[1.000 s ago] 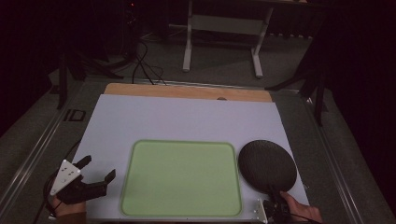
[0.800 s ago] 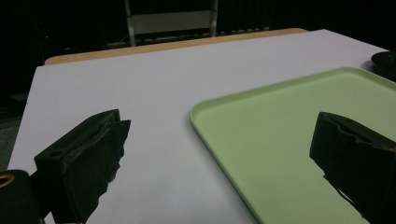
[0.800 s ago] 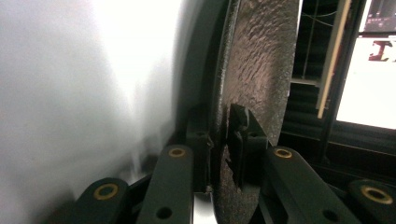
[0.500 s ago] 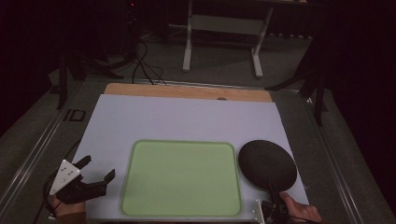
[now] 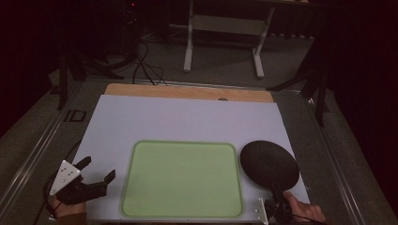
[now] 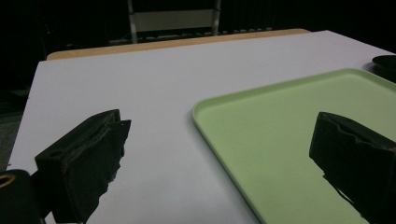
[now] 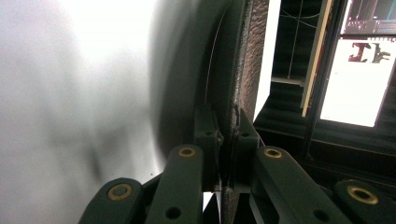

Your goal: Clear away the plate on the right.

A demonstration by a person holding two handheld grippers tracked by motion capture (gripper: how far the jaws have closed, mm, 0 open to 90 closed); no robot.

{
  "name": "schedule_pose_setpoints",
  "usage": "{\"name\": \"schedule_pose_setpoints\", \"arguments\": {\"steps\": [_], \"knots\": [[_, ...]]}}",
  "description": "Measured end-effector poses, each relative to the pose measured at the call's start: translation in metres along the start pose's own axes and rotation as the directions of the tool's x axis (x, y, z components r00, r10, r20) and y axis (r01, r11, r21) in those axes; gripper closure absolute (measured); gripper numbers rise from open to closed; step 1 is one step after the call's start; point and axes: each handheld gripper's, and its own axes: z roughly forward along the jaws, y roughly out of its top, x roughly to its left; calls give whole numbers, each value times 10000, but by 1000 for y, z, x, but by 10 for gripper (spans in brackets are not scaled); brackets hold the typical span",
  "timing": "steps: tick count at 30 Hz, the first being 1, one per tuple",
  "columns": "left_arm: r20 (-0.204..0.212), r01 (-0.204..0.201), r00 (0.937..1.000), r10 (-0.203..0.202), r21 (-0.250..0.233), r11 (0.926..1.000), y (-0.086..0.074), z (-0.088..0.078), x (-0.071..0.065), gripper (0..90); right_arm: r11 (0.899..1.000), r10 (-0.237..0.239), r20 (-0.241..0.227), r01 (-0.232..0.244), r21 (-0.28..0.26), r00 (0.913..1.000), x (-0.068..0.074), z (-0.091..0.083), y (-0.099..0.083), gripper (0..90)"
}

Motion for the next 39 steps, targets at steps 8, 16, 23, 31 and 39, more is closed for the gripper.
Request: {"name": "schedule_pose_setpoints", "arguments": {"steps": [8,16,23,31,39], "knots": [[67,-15,10000,15,-7,10000,0,1,0,35,9995,313,266,-314,58,9992,-14,-4,-1,857],[176,-68,9998,67,36,10000,2,4,-1,37,9991,398,687,-385,-202,9968,-30,-10,9,858],[194,-45,9998,44,38,10000,2,6,0,38,9980,169,702,-125,-627,9974,-31,-12,25,856],[173,-8,9998,8,1,10000,2,5,0,38,9934,85,747,1,-1144,9972,-36,-12,47,856],[159,21,9999,-21,-14,10000,2,5,1,38,9879,-223,865,353,-1512,9960,-40,-13,63,856]]}}
